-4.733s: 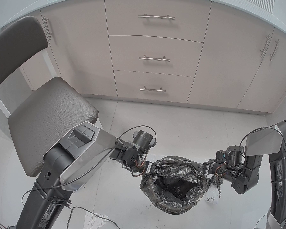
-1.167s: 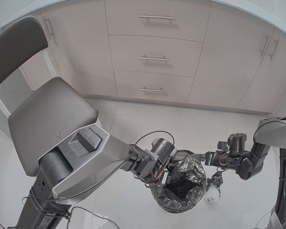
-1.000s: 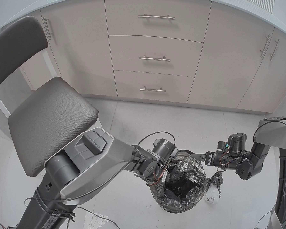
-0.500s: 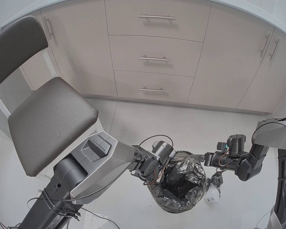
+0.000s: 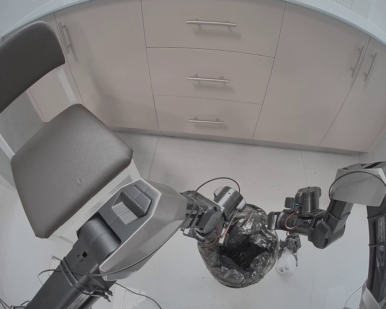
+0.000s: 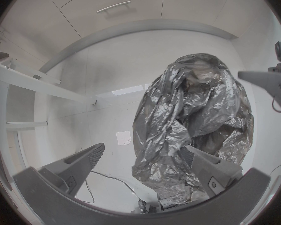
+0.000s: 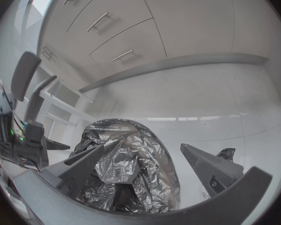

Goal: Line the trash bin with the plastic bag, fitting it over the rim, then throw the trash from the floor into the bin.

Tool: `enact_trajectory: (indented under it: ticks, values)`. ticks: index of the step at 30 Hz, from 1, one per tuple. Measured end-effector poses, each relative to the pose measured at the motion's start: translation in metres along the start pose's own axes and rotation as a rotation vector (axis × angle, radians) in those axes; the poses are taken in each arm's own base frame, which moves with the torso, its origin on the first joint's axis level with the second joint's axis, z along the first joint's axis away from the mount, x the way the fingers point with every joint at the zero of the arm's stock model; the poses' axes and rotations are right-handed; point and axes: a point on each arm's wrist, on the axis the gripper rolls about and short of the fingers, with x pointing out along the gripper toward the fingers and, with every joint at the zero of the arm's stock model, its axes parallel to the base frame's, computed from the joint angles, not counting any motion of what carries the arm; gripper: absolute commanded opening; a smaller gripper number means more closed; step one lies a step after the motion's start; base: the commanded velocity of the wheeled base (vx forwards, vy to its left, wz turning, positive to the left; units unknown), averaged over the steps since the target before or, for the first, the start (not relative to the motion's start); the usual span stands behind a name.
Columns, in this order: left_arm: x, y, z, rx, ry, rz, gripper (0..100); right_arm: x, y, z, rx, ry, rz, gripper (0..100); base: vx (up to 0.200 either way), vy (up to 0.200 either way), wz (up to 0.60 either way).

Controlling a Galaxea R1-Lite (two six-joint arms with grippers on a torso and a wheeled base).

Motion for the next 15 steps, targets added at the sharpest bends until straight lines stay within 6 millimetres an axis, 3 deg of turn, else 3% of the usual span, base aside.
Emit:
enact_trajectory:
  ticks: [7, 15]
  values:
    - [-0.007, 0.0, 0.003, -0.023, -0.013, -0.007, 100, 0.006, 0.004, -0.011, -0.027, 0.096, -0.039, 100, 0.0, 0.0, 0.0]
    - [-0.011, 0.003, 0.007, -0.039, -0.022, -0.011, 100, 0.017, 0.012, -0.007, -0.057, 0.131, -0.127, 100, 0.0, 0.0, 0.0]
